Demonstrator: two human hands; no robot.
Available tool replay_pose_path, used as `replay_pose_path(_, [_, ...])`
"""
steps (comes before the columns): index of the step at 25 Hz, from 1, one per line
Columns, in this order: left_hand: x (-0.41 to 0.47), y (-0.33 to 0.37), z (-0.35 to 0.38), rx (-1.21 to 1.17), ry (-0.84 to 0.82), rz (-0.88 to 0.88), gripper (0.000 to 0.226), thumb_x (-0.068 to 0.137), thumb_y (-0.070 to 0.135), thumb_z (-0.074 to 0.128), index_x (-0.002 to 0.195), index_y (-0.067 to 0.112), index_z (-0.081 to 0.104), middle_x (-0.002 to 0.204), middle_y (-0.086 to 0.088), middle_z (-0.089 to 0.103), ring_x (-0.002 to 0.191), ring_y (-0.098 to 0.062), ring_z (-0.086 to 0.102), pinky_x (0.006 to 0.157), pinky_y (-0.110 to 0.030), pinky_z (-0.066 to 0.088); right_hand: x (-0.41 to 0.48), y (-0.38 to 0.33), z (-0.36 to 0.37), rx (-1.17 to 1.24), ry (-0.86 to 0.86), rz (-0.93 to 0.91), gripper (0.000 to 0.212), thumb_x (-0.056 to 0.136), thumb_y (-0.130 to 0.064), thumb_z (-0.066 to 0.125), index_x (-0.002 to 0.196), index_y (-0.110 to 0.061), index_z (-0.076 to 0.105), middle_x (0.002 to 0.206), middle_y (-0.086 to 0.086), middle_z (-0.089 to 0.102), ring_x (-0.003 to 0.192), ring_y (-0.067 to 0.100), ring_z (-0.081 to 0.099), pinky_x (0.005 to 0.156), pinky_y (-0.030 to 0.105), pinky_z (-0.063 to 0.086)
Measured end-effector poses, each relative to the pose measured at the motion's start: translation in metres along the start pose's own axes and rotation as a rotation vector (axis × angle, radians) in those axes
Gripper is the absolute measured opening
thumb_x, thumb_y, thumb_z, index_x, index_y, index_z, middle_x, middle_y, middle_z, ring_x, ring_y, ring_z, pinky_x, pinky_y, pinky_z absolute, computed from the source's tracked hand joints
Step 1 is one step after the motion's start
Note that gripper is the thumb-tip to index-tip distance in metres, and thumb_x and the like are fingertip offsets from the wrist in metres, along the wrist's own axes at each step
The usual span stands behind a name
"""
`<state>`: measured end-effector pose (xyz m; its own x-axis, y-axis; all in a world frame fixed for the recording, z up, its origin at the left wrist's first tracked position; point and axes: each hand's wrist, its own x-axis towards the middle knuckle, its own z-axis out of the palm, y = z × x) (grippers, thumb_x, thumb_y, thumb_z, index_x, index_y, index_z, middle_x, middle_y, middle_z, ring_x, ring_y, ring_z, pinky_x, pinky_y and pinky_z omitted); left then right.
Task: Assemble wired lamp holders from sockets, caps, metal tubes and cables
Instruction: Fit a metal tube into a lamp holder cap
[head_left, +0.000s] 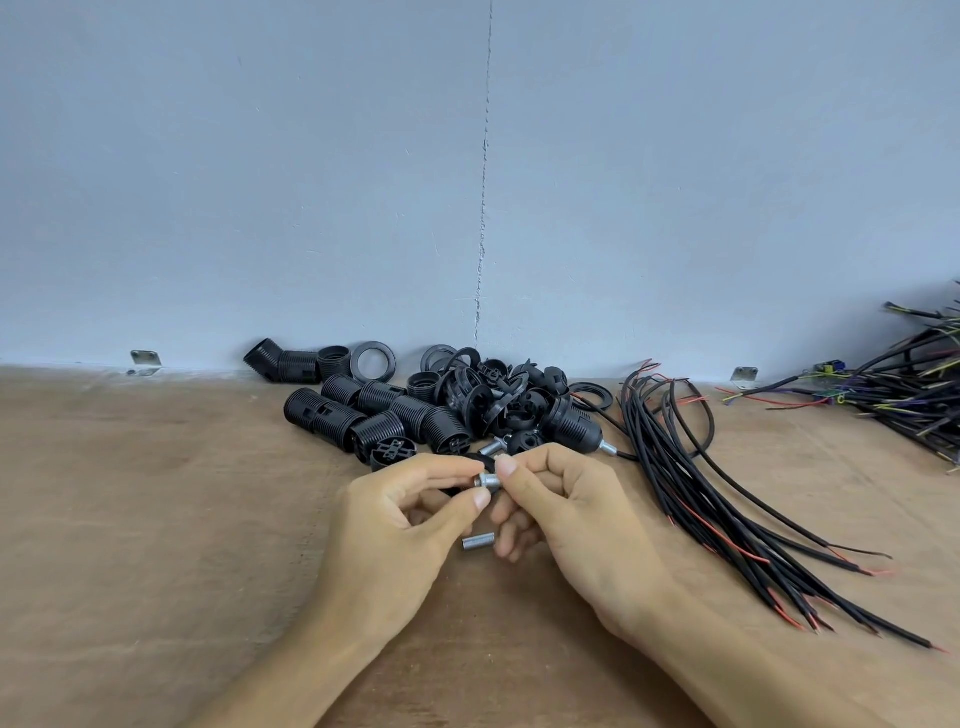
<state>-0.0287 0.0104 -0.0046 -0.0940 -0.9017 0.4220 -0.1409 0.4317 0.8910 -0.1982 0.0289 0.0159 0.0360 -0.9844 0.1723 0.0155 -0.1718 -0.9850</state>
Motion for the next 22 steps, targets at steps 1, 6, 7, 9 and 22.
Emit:
replay_pose_path(1, [0.0001,0.0004,0.0005,-0.006,-0.002,0.000,0.034,0.084,0.008,0.082,0.094,0.040,0.079,0.087,0.008,0.079,0.070,-0.014,0.074,0.068,-0.021,0.057,0.0003,0.0006,0.0000,0.014,0.004,0.001,0.026,0.098,-0.023,0.061,0.095,0.003,0.061,0.069,0.011,0.068,0.052,0.020,0.062,0.051,0.029,0.052])
replay_pose_path(6, [0.0001,0.0046,0.0012,-0.084,-0.040,-0.052,0.016,0.087,0.022,0.079,0.092,0.037,0.081,0.083,0.003,0.079,0.064,-0.014,0.072,0.059,-0.014,0.051,-0.0015,-0.0001,-0.0012,-0.016,-0.035,-0.077,0.014,0.098,-0.011,0.061,0.101,0.002,0.064,0.080,0.013,0.069,0.064,0.018,0.061,0.063,0.028,0.052])
replay_pose_path(7, [0.0007,0.0052,0.0004,-0.102,-0.043,-0.070,0.010,0.086,0.029,0.079,0.092,0.037,0.081,0.084,0.003,0.079,0.066,-0.013,0.072,0.058,-0.014,0.051,-0.0014,0.0003,-0.0012,-0.012,-0.044,-0.080,0.012,0.099,-0.009,0.061,0.103,0.002,0.064,0.082,0.013,0.070,0.067,0.018,0.062,0.065,0.027,0.053])
replay_pose_path(9, [0.0019,0.0050,-0.0016,-0.116,-0.031,-0.104,0.013,0.080,0.041,0.081,0.092,0.038,0.081,0.085,0.004,0.079,0.070,-0.010,0.072,0.060,-0.016,0.052,-0.0009,0.0013,-0.0011,0.031,-0.047,-0.071,0.012,0.098,-0.003,0.059,0.108,0.002,0.063,0.087,0.016,0.071,0.070,0.019,0.064,0.068,0.028,0.055])
replay_pose_path(22, [0.0022,0.0023,0.0012,-0.099,0.015,-0.041,0.044,0.087,0.005,0.077,0.097,0.048,0.079,0.086,0.009,0.079,0.074,-0.004,0.072,0.066,-0.016,0.055,0.0009,0.0024,-0.0038,0.061,-0.031,-0.049,0.014,0.094,-0.007,0.066,0.104,0.002,0.070,0.091,0.021,0.073,0.072,0.021,0.065,0.069,0.029,0.056])
